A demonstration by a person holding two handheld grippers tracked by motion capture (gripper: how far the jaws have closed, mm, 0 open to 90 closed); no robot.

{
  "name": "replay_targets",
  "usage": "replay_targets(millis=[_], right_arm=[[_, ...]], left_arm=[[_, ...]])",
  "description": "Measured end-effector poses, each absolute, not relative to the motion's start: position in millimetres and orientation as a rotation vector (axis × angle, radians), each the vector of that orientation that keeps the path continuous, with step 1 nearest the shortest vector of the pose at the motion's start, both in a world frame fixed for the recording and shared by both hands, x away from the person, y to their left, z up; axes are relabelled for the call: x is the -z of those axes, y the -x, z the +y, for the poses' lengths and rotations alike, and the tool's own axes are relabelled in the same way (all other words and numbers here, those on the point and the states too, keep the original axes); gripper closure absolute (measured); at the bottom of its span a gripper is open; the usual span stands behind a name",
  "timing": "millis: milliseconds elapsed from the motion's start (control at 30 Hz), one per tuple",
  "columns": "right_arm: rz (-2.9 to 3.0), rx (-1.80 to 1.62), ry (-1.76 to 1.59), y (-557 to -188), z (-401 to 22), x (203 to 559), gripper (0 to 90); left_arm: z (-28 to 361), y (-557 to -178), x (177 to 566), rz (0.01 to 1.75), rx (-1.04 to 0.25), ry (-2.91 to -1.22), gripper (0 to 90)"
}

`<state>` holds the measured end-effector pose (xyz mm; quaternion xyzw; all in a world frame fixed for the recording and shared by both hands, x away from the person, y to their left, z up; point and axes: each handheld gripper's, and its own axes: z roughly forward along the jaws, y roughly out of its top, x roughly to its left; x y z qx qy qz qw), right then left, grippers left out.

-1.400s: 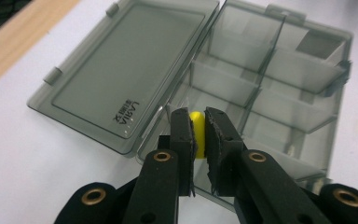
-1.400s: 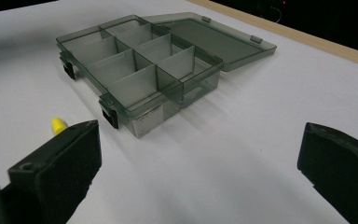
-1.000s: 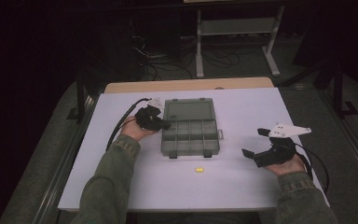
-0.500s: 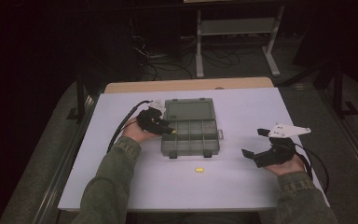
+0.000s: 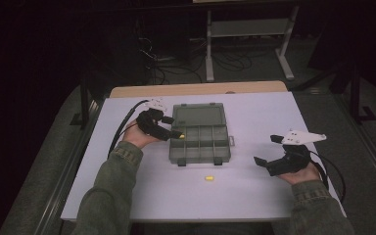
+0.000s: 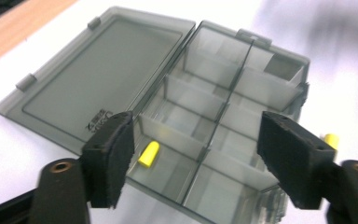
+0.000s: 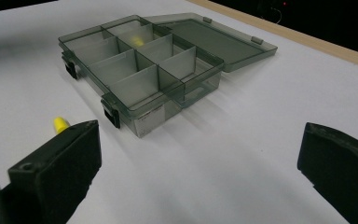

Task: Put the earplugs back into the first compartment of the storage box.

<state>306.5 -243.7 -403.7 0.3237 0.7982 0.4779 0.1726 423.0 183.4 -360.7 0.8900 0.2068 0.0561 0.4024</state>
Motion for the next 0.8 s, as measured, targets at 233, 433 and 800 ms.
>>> replay_targets(millis=[233, 433, 800], right_arm=[[2.263, -1.354, -0.924, -306, -244, 404, 0.0], [2.258, -1.359, -0.922, -306, -244, 403, 0.0], [2.255, -1.360, -0.918, -306, -245, 403, 0.0]], left_arm=[[180, -409, 344, 0.459, -0.167, -2.216, 16.6], [175, -398, 327, 0.422, -0.198, -2.189, 12.4], [154, -377, 321, 0.338, -0.176, -2.197, 0.9]])
